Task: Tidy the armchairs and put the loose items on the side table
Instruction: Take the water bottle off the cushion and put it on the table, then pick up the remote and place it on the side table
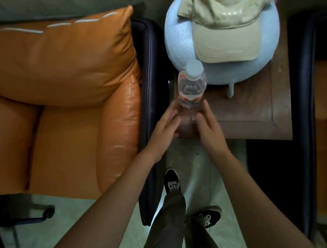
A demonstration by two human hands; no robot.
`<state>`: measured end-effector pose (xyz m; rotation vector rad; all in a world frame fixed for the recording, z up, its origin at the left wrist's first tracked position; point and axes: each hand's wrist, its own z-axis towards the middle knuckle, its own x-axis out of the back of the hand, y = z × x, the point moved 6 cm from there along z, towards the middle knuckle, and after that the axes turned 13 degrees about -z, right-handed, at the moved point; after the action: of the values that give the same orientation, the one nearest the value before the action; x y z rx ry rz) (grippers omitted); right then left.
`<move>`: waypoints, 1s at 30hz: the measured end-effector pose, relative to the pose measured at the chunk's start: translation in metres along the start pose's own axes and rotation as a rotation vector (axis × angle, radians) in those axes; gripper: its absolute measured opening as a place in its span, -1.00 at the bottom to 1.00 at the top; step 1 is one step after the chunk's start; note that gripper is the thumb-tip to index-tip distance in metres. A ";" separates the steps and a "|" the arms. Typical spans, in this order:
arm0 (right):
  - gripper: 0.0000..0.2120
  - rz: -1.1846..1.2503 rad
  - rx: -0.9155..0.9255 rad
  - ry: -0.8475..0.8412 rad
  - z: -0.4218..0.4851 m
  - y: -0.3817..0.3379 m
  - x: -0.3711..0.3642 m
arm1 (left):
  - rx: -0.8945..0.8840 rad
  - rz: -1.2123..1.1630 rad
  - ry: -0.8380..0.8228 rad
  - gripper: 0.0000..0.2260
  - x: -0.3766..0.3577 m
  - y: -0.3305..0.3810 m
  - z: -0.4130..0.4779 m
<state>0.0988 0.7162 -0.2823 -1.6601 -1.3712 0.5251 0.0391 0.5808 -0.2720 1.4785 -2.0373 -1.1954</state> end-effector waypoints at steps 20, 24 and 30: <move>-0.74 -0.142 -0.429 0.268 -0.236 0.091 0.131 | 0.303 0.730 -0.372 -0.64 -0.040 -0.081 -0.124; -0.69 -0.205 -0.508 0.243 -0.289 0.137 0.155 | 0.324 0.915 -0.468 -0.67 -0.069 -0.091 -0.144; -0.62 -0.197 -0.532 0.154 -0.371 0.195 0.193 | 0.277 1.114 -0.472 -0.68 -0.122 -0.109 -0.174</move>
<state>0.5525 0.7634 -0.2145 -1.9005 -1.6253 -0.0958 0.2737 0.6067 -0.2347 -0.0611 -2.7542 -0.7914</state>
